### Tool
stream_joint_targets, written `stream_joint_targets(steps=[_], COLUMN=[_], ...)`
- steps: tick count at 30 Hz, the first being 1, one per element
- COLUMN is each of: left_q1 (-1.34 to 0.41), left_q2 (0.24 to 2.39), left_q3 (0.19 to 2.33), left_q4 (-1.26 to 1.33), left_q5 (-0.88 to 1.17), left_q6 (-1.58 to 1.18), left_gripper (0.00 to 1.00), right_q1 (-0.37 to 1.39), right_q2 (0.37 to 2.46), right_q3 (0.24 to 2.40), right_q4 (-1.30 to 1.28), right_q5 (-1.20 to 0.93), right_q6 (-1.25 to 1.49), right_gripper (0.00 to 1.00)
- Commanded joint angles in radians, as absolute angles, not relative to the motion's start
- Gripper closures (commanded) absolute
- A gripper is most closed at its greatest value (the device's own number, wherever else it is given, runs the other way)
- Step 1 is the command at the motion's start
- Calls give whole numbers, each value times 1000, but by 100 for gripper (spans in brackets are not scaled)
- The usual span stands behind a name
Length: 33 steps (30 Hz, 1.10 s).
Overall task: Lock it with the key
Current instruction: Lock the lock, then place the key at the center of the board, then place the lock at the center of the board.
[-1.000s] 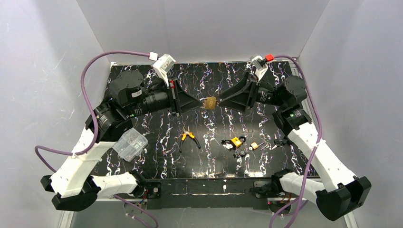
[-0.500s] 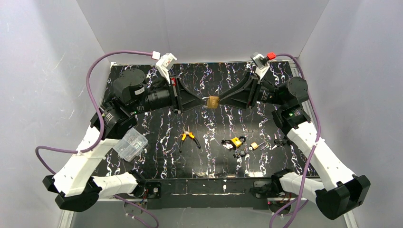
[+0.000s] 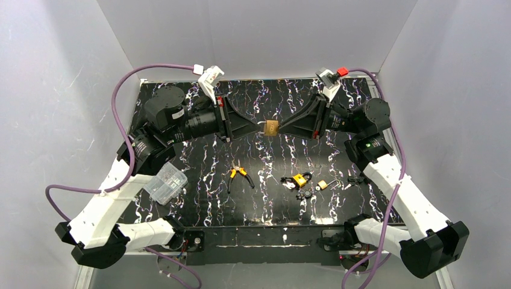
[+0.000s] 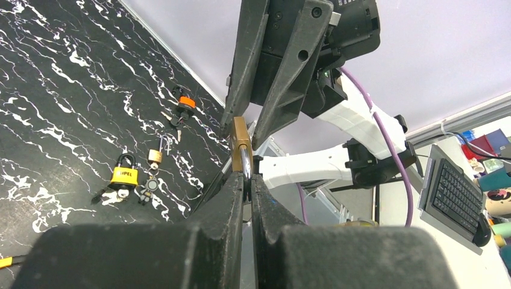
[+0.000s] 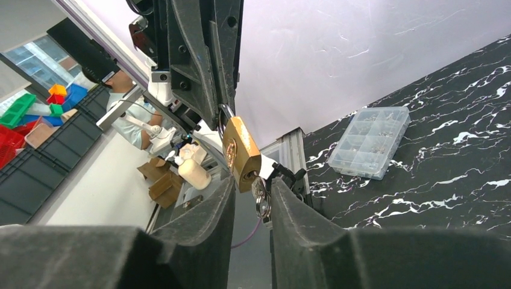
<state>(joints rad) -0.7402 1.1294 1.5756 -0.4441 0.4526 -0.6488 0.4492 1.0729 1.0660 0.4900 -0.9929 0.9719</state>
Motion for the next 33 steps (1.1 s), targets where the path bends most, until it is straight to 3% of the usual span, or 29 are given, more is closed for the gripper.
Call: stream_joint_targets(steps=[1, 7, 23, 25, 29, 33], left_q1=[-730, -728, -611, -603, -599, -598], left_q2=[1122, 1125, 1065, 1077, 1157, 1278], left_q3=[1565, 1560, 1528, 1521, 1497, 1446], left_q4=[-383, -380, -386, -395, -425, -354], left_q5=[471, 470, 443, 404, 276, 219], left_q6=[-658, -655, -604, -608, -636, -647], left_gripper=[100, 100, 100, 100, 100, 100], right_q1=[449, 450, 346, 315, 291, 291], right_q2=[1063, 1065, 1053, 1045, 1096, 1214], right_q3=[1067, 1072, 1009, 1013, 1101, 1143], right_q4=[542, 534, 536, 417, -69, -207], right_q5=[-1009, -1010, -1035, -1006, -765, -585], right_q6=[986, 985, 999, 933, 708, 658], right_gripper=[68, 99, 99, 99, 99, 99])
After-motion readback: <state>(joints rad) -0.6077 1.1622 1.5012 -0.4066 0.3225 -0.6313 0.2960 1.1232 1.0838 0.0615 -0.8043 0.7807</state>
